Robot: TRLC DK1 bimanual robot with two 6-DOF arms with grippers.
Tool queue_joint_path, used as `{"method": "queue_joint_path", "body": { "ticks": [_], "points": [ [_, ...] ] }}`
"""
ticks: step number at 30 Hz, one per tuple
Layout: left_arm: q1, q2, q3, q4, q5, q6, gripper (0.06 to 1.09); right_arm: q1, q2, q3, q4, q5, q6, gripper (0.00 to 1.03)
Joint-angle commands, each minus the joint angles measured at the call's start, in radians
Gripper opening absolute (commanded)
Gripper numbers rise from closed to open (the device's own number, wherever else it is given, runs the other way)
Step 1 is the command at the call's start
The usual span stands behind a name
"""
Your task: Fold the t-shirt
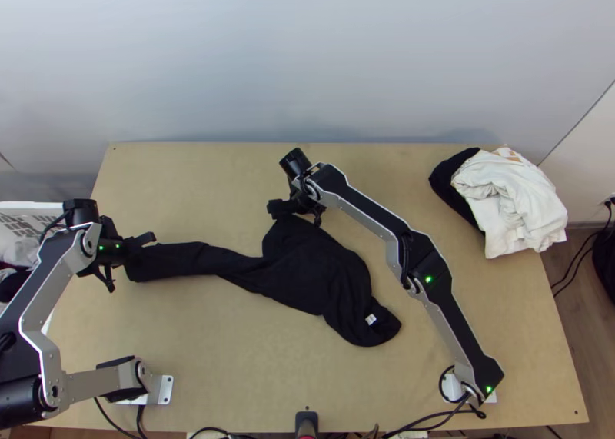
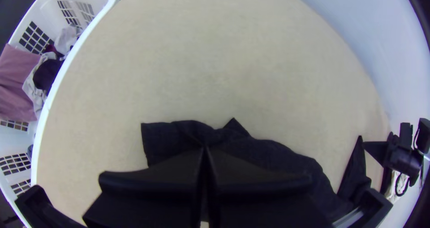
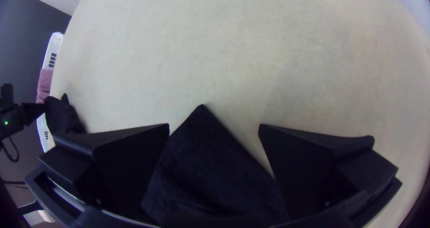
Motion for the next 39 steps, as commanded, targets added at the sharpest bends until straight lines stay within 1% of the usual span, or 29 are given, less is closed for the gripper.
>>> {"method": "queue_joint_path", "body": {
  "ticks": [1, 3, 4, 5, 7, 11, 16, 22, 27, 33, 37, 39],
  "points": [
    [0.003, -0.026, 0.002, -0.002, 0.0, -0.003, 0.1, 0.01, 0.006, 0.006, -0.042, -0.001, -0.017, 0.81],
    [0.005, -0.029, 0.002, -0.005, 0.0, -0.005, 0.1, 0.019, 0.003, 0.006, -0.042, -0.001, -0.025, 0.68],
    [0.006, -0.034, 0.004, -0.007, 0.0, -0.005, 0.1, 0.026, 0.003, 0.007, -0.042, -0.001, -0.037, 0.57],
    [0.006, -0.038, 0.006, -0.007, 0.0, -0.005, 0.1, 0.033, 0.002, 0.01, -0.042, 0.002, -0.045, 0.42],
    [0.014, -0.043, 0.015, -0.011, 0.0, -0.005, 0.1, 0.044, 0.006, 0.021, -0.039, 0.008, -0.072, 0.03],
    [0.023, -0.047, 0.05, -0.03, 0.0, -0.006, 0.1, 0.058, 0.003, 0.024, -0.05, 0.057, -0.097, 0.03],
    [0.021, -0.08, 0.122, -0.066, 0.005, -0.028, 0.1, 0.03, -0.057, 0.023, -0.06, 0.074, -0.095, 0.03],
    [0.005, -0.101, 0.295, -0.151, 0.021, -0.078, 0.1, -0.033, -0.187, 0.04, -0.06, 0.085, -0.075, 0.03],
    [-0.005, -0.101, 0.467, -0.212, 0.035, -0.117, 0.1, -0.079, -0.288, 0.04, -0.063, 0.12, -0.06, 0.03],
    [-0.005, -0.086, 0.677, -0.278, 0.037, -0.137, 0.1, -0.126, -0.437, 0.035, -0.063, 0.235, -0.081, 0.03],
    [0.009, -0.067, 0.814, -0.323, 0.037, -0.178, 0.1, -0.182, -0.555, 0.044, -0.042, 0.288, -0.086, 0.03],
    [0.028, -0.066, 0.894, -0.333, 0.035, -0.198, 0.1, -0.203, -0.62, 0.05, -0.034, 0.34, -0.111, 0.03]
  ]
}}
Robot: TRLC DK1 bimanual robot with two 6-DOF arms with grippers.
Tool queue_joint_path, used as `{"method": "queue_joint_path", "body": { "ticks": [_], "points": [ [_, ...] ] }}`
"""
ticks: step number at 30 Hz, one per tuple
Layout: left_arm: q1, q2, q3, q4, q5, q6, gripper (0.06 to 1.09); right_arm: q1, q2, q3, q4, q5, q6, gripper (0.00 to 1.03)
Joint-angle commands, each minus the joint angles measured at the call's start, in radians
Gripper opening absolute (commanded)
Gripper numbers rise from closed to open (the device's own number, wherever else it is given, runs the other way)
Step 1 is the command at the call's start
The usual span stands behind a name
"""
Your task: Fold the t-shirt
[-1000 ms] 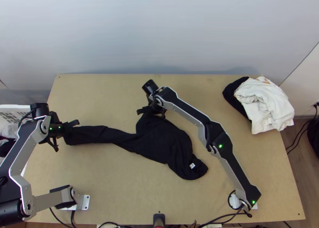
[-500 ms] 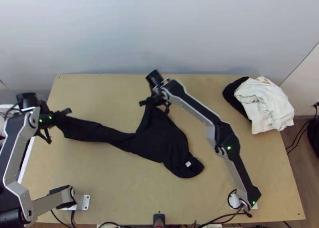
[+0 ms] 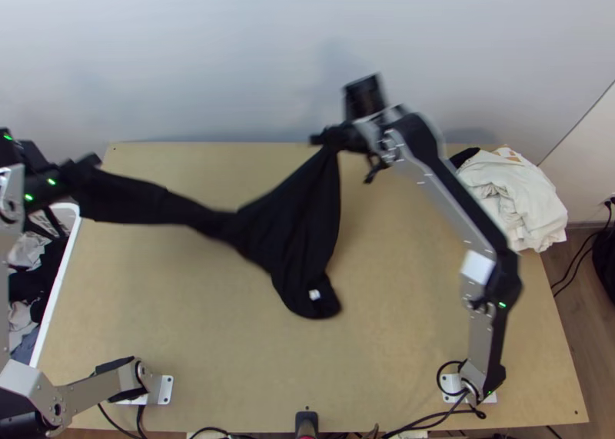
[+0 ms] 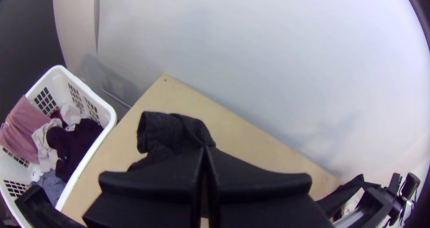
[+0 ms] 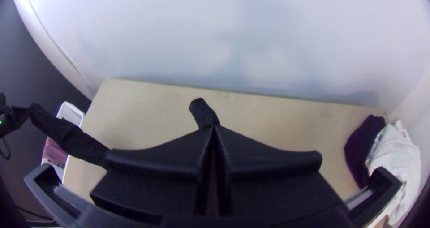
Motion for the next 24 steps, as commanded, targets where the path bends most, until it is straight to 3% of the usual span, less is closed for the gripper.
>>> {"method": "queue_joint_path", "body": {
  "ticks": [1, 11, 14, 24],
  "points": [
    [0.039, 0.017, 0.269, -0.053, -0.001, -0.059, 0.1, -0.08, -0.212, 0.016, 0.033, 0.141, -0.04, 0.03],
    [0.125, 0.001, 0.478, -0.065, -0.011, -0.073, 0.1, -0.108, -0.517, -0.08, 0.157, 0.455, -0.264, 0.03],
    [0.122, -0.026, 0.532, -0.102, 0.037, -0.058, 0.1, -0.099, -0.588, -0.096, 0.229, 0.495, -0.335, 0.03],
    [-0.027, -0.14, 0.636, -0.206, 0.054, -0.019, 0.1, 0.004, -0.729, -0.099, 0.39, 0.618, -0.621, 0.03]
  ]
}}
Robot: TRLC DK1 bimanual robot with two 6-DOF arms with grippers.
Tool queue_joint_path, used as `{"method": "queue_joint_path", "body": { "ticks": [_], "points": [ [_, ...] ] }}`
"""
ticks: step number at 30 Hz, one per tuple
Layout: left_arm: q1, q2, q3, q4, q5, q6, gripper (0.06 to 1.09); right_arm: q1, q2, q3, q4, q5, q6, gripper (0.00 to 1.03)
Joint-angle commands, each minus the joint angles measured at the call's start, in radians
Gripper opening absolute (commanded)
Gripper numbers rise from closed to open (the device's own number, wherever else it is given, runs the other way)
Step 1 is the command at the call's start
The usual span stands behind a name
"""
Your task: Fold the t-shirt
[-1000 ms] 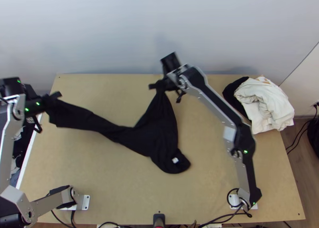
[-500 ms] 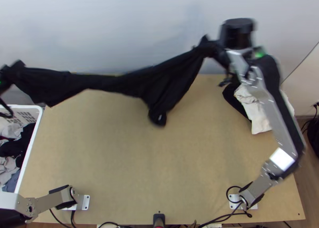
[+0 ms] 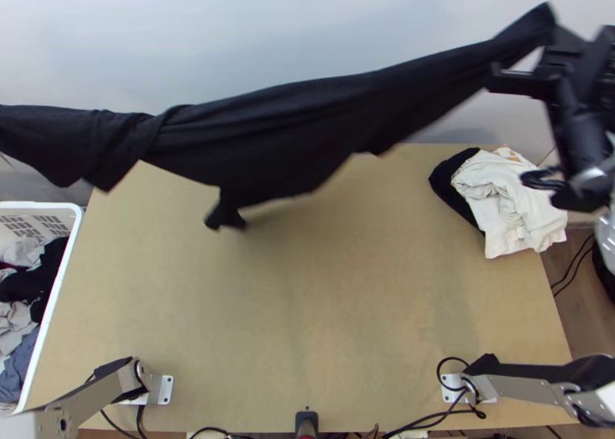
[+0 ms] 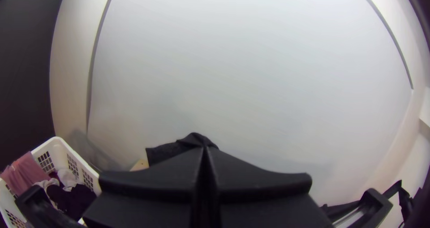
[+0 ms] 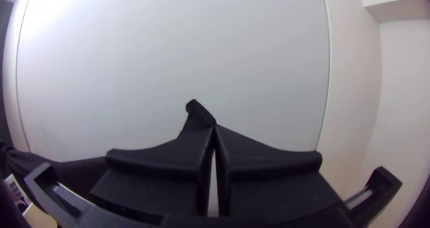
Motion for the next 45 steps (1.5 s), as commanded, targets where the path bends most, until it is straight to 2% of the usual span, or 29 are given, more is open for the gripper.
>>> {"method": "queue_joint_path", "body": {
  "ticks": [1, 6, 9, 11, 16, 19, 21, 25, 27, 29, 33, 39, 42, 45],
  "points": [
    [-0.108, -0.081, 0.067, -0.087, 0.011, 0.026, 0.1, 0.058, -0.114, -0.01, 0.1, 0.08, -0.176, 0.03],
    [-0.246, -0.113, 0.06, -0.238, 0.022, 0.027, 0.1, 0.071, -0.172, -0.021, 0.11, 0.106, -0.227, 0.03],
    [-0.321, -0.122, 0.028, -0.352, 0.088, 0.023, 0.1, 0.087, -0.203, -0.061, 0.09, 0.114, -0.233, 0.03],
    [-0.32, -0.153, -0.072, -0.361, 0.137, 0.023, 0.1, 0.104, -0.227, -0.114, 0.079, 0.123, -0.23, 0.03],
    [-0.309, -0.17, -0.305, -0.341, 0.141, 0.009, 0.11, 0.153, -0.285, -0.311, 0.067, 0.126, -0.204, 0.03],
    [-0.307, -0.176, -0.461, -0.297, 0.146, 0.01, 0.28, 0.177, -0.302, -0.41, 0.054, 0.123, -0.175, 0.03],
    [-0.307, -0.176, -0.556, -0.261, 0.148, 0.01, 0.3, 0.183, -0.302, -0.449, 0.042, 0.1, -0.155, 0.03],
    [-0.307, -0.171, -0.665, -0.169, 0.155, -0.017, 0.67, 0.174, -0.261, -0.45, -0.081, 0.019, -0.009, 0.03],
    [-0.307, -0.144, -0.697, -0.14, 0.155, -0.022, 0.9, 0.131, -0.247, -0.478, -0.121, -0.065, 0.066, 0.03],
    [-0.307, -0.102, -0.711, -0.134, 0.155, -0.013, 1.0, 0.085, -0.233, -0.533, -0.124, -0.139, 0.123, 0.03],
    [-0.338, -0.073, -0.731, -0.116, 0.157, -0.002, 1.0, 0.028, -0.207, -0.687, -0.05, -0.222, 0.21, 0.03],
    [-0.646, -0.036, -0.737, -0.143, 0.154, 0.001, 1.0, -0.034, -0.124, -0.805, 0.05, -0.289, 0.316, 0.03],
    [-0.794, 0.02, -0.734, -0.14, 0.129, 0.004, 1.0, -0.074, -0.078, -0.829, 0.094, -0.302, 0.339, 0.03],
    [-0.89, 0.08, -0.777, -0.103, 0.062, 0.023, 1.0, -0.104, -0.042, -0.831, 0.11, -0.311, 0.356, 0.03]
  ]
}}
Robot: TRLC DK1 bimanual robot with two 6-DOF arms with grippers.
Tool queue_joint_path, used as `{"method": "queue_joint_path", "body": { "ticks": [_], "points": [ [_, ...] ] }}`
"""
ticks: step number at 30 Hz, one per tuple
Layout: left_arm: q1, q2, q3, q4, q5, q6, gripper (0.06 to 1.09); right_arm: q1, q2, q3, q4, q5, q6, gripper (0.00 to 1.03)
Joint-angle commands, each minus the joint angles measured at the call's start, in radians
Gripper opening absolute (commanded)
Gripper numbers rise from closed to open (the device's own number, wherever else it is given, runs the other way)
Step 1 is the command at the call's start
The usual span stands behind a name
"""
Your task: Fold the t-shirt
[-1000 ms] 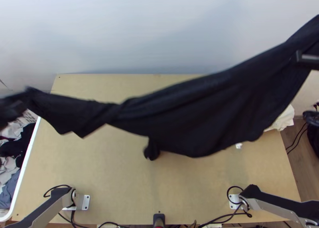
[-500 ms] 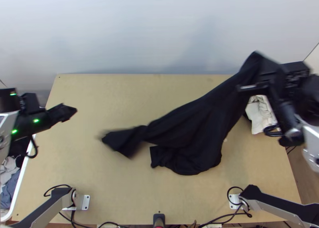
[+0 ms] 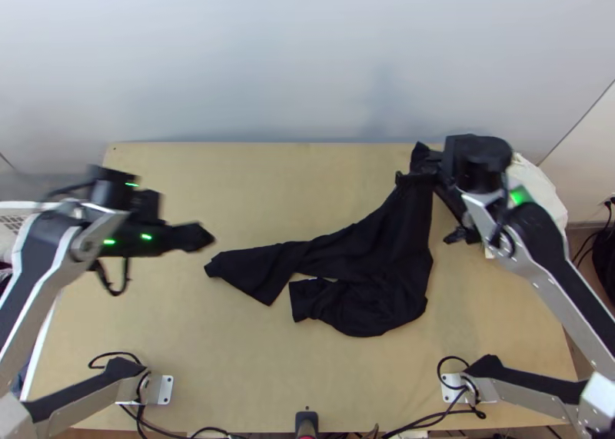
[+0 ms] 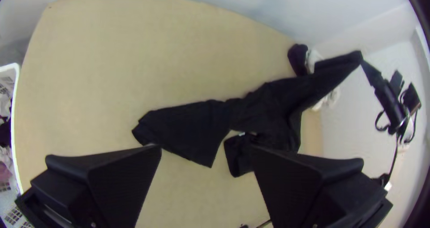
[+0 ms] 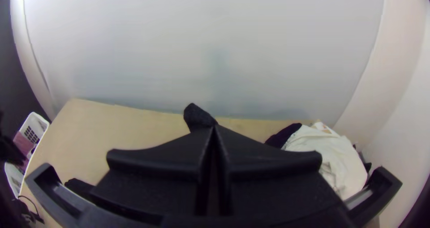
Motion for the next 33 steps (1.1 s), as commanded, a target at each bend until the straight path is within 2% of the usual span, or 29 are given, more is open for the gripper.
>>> {"method": "queue_joint_path", "body": {
  "ticks": [1, 5, 11, 26, 28, 33],
  "points": [
    [-0.254, 0.108, -0.081, 0.066, -0.085, 0.022, 1.0, -0.075, 0.088, -0.058, 0.067, -0.046, 0.066, 0.03],
    [-0.325, 0.142, -0.208, 0.207, -0.143, 0.028, 1.0, -0.093, 0.108, -0.046, 0.071, -0.051, 0.084, 0.03],
    [-0.48, 0.184, -0.313, 0.315, -0.218, 0.026, 1.0, -0.114, 0.122, -0.044, 0.07, -0.056, 0.095, 0.03],
    [-0.618, 0.342, -0.331, 0.423, -0.249, -0.02, 1.0, -0.153, 0.14, -0.049, 0.06, -0.057, 0.104, 0.03],
    [-0.616, 0.366, -0.331, 0.436, -0.257, -0.02, 0.94, -0.156, 0.137, -0.052, 0.057, -0.057, 0.104, 0.03],
    [-0.619, 0.398, -0.328, 0.459, -0.257, -0.021, 0.93, -0.162, 0.13, -0.063, 0.057, -0.056, 0.103, 0.03]
  ]
}}
